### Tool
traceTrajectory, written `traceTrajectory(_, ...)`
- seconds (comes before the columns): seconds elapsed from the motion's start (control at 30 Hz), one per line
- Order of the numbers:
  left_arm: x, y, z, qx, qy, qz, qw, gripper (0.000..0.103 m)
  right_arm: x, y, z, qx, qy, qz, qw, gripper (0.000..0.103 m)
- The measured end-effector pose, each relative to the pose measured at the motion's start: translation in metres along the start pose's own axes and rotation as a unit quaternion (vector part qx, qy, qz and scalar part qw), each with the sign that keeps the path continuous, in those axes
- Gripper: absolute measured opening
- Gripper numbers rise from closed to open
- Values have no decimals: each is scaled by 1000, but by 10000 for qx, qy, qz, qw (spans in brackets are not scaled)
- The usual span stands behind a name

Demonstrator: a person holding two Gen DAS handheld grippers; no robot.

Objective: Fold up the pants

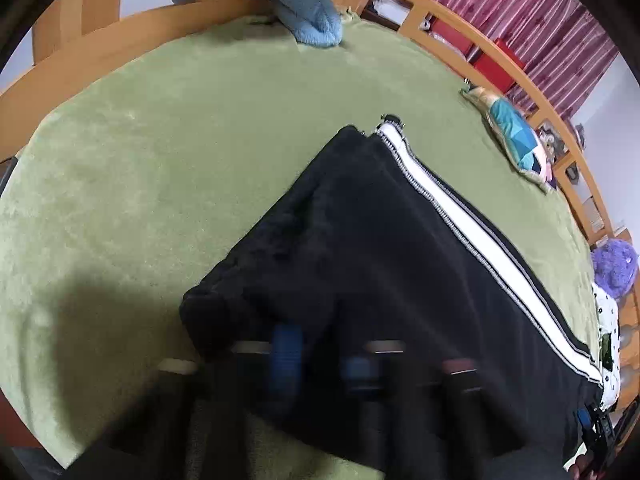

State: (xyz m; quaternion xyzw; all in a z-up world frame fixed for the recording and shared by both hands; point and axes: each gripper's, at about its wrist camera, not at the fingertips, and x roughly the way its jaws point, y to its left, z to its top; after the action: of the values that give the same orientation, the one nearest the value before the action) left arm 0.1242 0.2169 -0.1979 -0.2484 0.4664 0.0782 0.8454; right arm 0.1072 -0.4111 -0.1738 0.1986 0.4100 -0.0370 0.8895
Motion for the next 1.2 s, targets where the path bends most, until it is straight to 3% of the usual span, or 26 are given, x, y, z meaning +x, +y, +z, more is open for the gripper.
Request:
traceTrajectory(0.2,-59,19,8,-138,-341,-690,9969,6,-6,0,1,-3,-96,26,10000,66)
traceTrajectory(0.33,-55,19,1,29,-237,-354,9991,6,-10,-4,1,40,-154,84,9998,66)
traceTrajectory(0.4,-35,22,-3,-95,76,-167,9998,6,-13,-5,1,-5,-178,56,9998,66)
traceTrajectory(0.47,-25,26,-7,-156,325,-44,9993,12,-17,-5,0,-100,-179,2,9998,66)
traceTrajectory(0.53,-28,27,-12,-174,325,-94,9993,14,-26,-6,-1,-220,-173,-51,9996,66)
traceTrajectory(0.6,-36,19,-20,52,214,-51,9997,24,-40,-10,-5,-347,-208,-70,9992,66)
traceTrajectory(0.7,-38,1,-29,516,170,208,9983,56,-58,-25,-14,-466,-262,-287,9982,69)
traceTrajectory(0.73,-38,-3,-31,599,156,268,9977,61,-63,-32,-17,-487,-275,-415,9976,69)
traceTrajectory(0.8,-36,-11,-36,753,61,331,9966,61,-73,-52,-22,-488,-366,-751,9953,71)
traceTrajectory(0.93,-24,-8,-33,401,62,338,9986,67,-86,-106,-19,-7,-439,-1184,9920,76)
traceTrajectory(1.03,-18,0,-31,-21,-80,119,9999,67,-86,-154,-9,704,-439,-1001,9915,77)
traceTrajectory(1.2,-9,0,-26,-71,-210,228,9995,67,-63,-206,4,1593,-242,-562,9853,77)
